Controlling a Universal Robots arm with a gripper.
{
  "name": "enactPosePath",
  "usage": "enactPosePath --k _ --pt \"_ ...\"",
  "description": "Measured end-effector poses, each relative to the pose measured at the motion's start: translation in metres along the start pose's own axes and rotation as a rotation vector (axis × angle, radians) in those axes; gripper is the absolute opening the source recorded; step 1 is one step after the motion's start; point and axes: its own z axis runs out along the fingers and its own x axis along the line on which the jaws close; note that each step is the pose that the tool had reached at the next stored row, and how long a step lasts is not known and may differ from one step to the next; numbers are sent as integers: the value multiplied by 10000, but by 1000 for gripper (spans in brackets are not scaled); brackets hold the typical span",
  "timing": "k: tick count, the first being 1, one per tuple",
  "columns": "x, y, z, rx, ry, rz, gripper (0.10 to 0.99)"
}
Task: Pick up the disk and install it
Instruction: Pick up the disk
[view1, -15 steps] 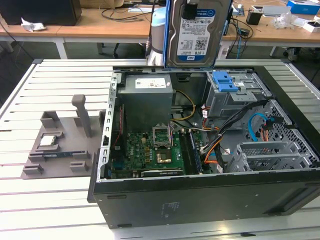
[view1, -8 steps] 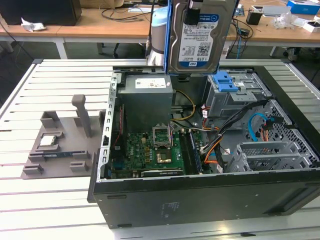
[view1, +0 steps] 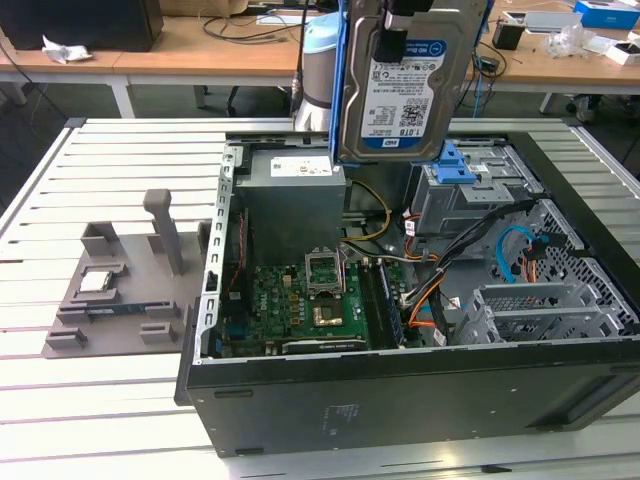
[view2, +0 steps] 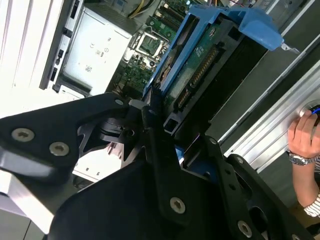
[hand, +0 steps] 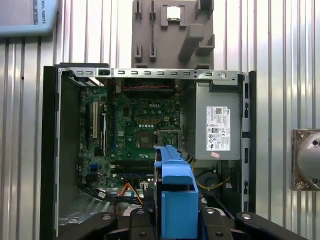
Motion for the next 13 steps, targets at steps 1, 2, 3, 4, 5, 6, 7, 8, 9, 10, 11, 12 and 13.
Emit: enactPosePath --k 1,2,3,4,5,6,7,8,9,10,11,12,13 --pt "20 1 0 0 1 0 365" --pt "37 1 0 0 2 1 365" --pt "60 1 0 0 3 1 365" --pt "75 1 0 0 4 1 365" --pt "109 2 0 0 8 1 365" --pt "125 2 1 0 8 1 365" --pt "139 2 1 0 9 0 365" --pt "160 3 2 0 10 1 365" --pt "174 3 1 0 12 1 365" --pt "189 3 2 0 12 1 365" --pt "206 3 2 0 13 1 365" --pt "221 4 2 0 14 1 365" --pt "246 4 2 -1 15 1 365"
